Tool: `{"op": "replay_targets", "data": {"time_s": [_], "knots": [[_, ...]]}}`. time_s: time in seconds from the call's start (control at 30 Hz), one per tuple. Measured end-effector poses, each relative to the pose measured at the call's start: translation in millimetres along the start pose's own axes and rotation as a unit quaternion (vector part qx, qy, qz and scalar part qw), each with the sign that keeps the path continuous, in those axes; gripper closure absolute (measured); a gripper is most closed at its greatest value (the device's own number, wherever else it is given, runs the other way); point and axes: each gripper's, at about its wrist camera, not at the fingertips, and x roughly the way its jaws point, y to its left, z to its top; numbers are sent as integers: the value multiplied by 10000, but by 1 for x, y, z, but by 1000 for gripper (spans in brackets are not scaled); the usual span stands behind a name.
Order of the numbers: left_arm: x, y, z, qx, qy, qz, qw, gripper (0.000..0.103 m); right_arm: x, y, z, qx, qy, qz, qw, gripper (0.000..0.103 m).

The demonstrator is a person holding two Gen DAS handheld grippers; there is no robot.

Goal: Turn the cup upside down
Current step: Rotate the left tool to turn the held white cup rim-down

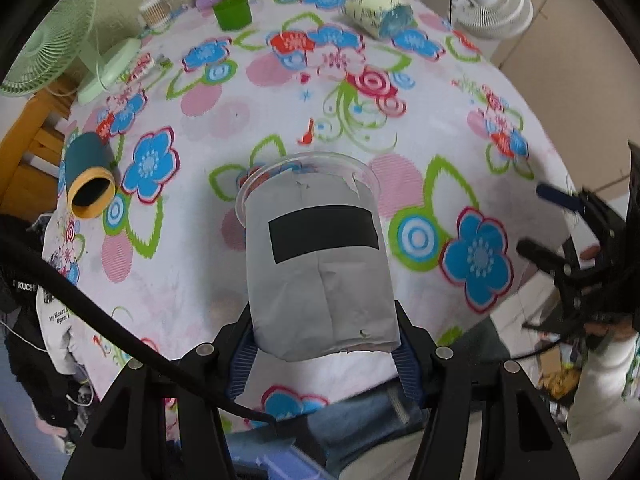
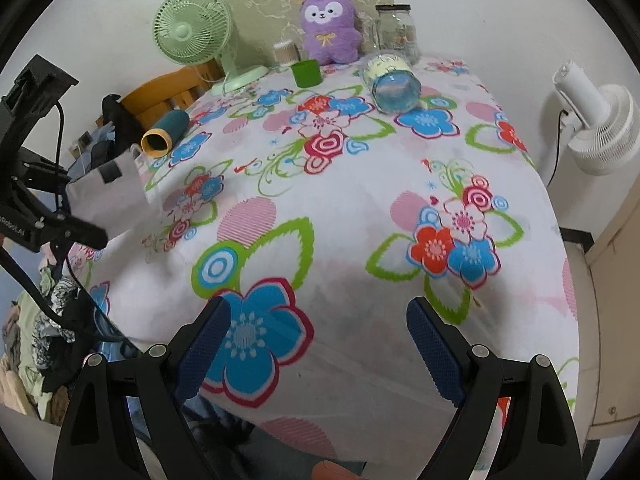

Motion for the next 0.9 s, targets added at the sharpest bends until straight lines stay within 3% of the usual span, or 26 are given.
{"op": "replay_targets", "data": {"time_s": [0.43,0.8,0.9], "knots": [[2,7,0,379,1226,2,9917,41,14,15,5,-334,-19,-53,9994,12],[29,-9,11,1046,2241,482,9677,41,15,25,4,-542,-45,-74,9985,12],[30,-13,14,1314,2449,812,9572,41,16,25,4,-592,-40,-108,9982,12]]}}
